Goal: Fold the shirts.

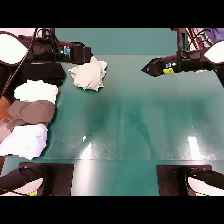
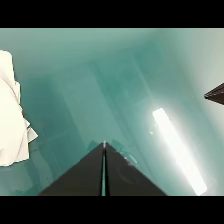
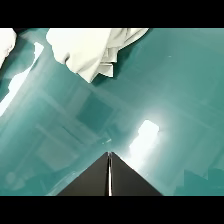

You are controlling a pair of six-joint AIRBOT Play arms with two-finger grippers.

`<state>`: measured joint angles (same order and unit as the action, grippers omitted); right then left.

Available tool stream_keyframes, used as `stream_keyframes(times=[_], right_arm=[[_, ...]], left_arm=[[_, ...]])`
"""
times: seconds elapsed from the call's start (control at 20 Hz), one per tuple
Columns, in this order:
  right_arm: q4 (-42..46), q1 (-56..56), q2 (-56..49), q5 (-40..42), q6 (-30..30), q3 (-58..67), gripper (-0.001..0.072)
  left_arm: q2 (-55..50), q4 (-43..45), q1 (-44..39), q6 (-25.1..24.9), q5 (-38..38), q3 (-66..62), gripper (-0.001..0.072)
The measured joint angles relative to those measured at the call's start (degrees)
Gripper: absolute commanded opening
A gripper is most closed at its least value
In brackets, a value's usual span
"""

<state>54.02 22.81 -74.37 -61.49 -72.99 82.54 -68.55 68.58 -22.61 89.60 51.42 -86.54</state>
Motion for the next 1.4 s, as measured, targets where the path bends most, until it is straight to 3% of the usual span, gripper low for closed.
stream_keyframes(times=[0.7, 0.75, 0.8, 0.85, 1.1, 1.4], right_arm=[[-0.1, 0.0, 0.0, 0.0, 0.0, 0.0, 0.0017], [-0.2, 0.0, 0.0, 0.0, 0.0, 0.0, 0.0017], [-0.3, 0.0, 0.0, 0.0, 0.0, 0.0, 0.0016], [-0.3, 0.0, 0.0, 0.0, 0.0, 0.0, 0.0017], [-0.5, 0.0, 0.0, 0.0, 0.0, 0.0, 0.0017], [-0.5, 0.0, 0.0, -0.4, 0.0, 0.0, 0.0017]], left_arm=[[0.0, -0.3, 0.0, 0.1, -0.2, 0.0, 0.0029], [0.0, -0.3, 0.0, 0.1, -0.9, 0.0, 0.0058], [-0.1, -0.2, 0.0, -0.2, -1.7, 0.0, 0.0399], [-0.3, 0.5, 0.0, -0.7, -2.5, 0.0, 0.0620], [-7.9, 9.5, 2.7, 2.5, -4.8, 0.2, 0.0621], [-25.4, 7.7, 6.6, 4.5, -7.0, 0.3, 0.0619]])
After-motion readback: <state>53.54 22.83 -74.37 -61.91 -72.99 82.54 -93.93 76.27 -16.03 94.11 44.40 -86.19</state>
